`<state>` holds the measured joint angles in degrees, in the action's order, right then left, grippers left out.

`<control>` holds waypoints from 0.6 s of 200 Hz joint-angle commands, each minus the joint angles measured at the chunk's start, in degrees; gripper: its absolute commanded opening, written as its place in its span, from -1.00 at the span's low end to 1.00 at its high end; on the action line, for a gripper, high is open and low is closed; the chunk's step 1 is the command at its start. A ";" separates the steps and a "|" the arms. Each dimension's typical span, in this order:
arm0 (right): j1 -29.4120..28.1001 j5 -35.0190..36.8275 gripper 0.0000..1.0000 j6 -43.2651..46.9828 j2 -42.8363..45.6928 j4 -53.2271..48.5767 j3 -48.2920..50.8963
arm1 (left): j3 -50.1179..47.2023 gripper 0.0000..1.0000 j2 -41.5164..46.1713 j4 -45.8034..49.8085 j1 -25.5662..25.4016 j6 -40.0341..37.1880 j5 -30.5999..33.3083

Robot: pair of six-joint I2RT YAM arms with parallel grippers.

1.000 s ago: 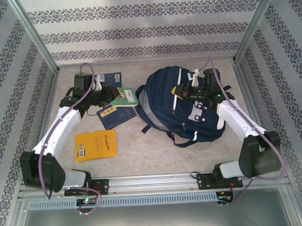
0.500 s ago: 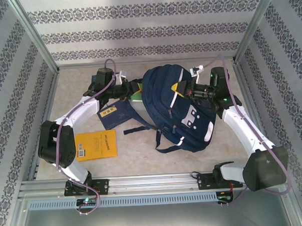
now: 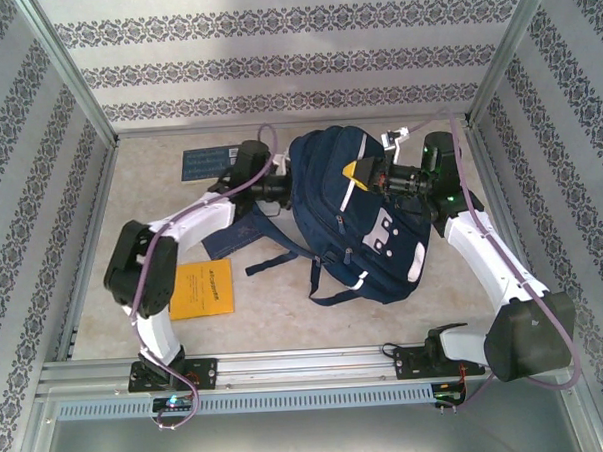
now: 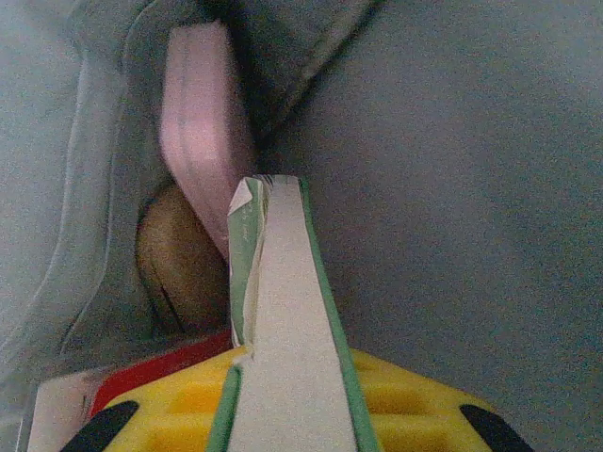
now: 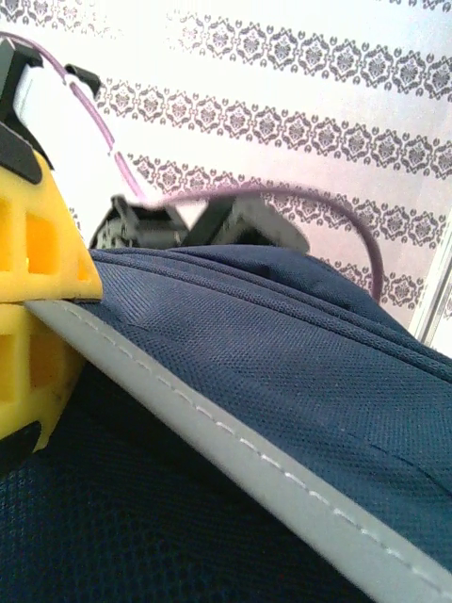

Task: Pack books, pencil case, and school supplies into a backpack

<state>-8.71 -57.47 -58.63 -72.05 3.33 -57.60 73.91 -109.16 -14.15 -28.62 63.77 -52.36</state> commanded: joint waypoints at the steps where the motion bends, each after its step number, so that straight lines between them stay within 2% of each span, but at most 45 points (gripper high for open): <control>1: 0.38 -3.57 -1.00 -1.13 1.21 10.82 -3.82 | 3.61 -1.00 -4.96 -14.29 -1.99 7.36 -1.52; 17: 0.36 -3.44 -1.00 -1.14 0.88 10.73 -3.92 | 6.44 -1.00 -8.94 -15.59 -3.70 8.72 -1.11; 37: 0.36 -3.26 -1.00 -0.95 0.55 10.29 -4.17 | 11.25 -0.99 -12.64 -9.16 -6.41 5.69 -0.41; 48: 0.45 -3.00 -1.00 -0.74 0.45 9.83 -4.34 | 13.53 -0.68 -13.69 -3.94 -7.57 2.76 0.57; 61: 0.75 -2.54 -1.00 -0.22 0.50 8.96 -4.46 | 15.16 -0.11 -13.84 1.11 -8.19 -0.18 1.90; 72: 1.09 -2.01 -1.00 0.25 0.72 8.15 -4.30 | 15.24 0.19 -13.04 3.28 -8.05 -1.40 2.95; 88: 1.68 -1.47 -1.00 0.54 1.10 7.73 -3.88 | 15.12 0.42 -11.22 6.95 -7.39 -3.61 4.15; 120: 2.43 -0.45 -1.00 3.33 1.90 4.79 -3.54 | 11.82 0.68 -5.67 8.70 -4.88 -4.91 4.69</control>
<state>-7.09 -57.47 -58.76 -73.12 3.51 -57.71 87.39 -121.49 -9.15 -35.57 62.54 -48.84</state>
